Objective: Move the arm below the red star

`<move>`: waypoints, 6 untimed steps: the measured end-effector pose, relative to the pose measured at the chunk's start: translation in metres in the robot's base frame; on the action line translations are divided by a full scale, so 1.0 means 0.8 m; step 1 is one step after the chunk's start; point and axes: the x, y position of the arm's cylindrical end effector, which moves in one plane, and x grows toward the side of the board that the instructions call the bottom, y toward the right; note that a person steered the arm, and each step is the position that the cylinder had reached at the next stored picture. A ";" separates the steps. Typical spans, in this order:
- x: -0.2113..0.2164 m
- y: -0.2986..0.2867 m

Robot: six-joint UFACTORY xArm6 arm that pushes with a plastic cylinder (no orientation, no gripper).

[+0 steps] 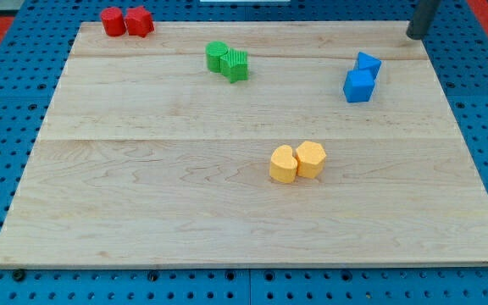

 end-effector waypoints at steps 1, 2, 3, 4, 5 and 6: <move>-0.022 -0.015; -0.022 -0.040; -0.016 -0.154; -0.009 -0.246; 0.009 -0.360; 0.061 -0.464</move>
